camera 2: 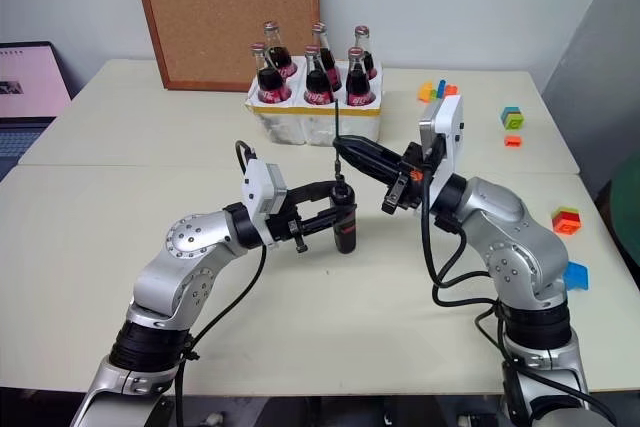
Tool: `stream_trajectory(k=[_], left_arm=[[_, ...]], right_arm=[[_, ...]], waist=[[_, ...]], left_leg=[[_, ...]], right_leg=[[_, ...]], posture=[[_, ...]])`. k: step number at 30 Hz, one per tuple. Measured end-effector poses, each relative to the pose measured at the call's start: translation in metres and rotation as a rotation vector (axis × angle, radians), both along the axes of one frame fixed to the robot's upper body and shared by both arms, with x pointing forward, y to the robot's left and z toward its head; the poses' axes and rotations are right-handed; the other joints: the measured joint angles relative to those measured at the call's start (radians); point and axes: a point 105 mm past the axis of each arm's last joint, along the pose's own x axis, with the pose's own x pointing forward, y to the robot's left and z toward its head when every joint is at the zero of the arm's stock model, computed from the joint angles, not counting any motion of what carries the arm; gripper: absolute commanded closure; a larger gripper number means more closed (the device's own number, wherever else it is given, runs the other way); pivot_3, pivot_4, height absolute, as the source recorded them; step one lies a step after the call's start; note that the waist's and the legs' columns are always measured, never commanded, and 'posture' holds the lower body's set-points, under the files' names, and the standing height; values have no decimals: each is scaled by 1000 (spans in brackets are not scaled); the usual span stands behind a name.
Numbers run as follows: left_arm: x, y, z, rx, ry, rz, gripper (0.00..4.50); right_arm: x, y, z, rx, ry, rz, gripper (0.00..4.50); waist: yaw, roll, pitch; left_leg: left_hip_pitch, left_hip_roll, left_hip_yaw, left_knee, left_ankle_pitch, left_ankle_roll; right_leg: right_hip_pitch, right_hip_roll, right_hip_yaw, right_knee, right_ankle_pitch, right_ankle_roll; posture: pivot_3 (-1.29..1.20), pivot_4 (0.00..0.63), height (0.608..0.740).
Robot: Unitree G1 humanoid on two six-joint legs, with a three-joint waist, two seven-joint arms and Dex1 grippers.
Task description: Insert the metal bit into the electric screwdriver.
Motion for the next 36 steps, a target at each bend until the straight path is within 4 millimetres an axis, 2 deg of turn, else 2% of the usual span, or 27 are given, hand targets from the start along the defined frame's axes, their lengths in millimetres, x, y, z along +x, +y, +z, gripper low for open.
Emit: stream_trajectory(k=[23, 36], left_arm=[[0, 0, 0, 1, -3, 1, 2862], [0, 1, 0, 13, -7, 1, 2862]], right_arm=[[-1, -5, -1, -28, 3, 6, 4500], [-4, 3, -2, -167, -53, 21, 4500]], waist=[[0, 0, 0], [0, 0, 0]], left_leg=[[0, 0, 0, 0, 0, 0], [1, 0, 0, 1, 0, 0]], right_leg=[[0, 0, 0, 0, 0, 0], [0, 0, 0, 0, 1, 0]], posture=[[0, 150, 740], [0, 150, 740]])
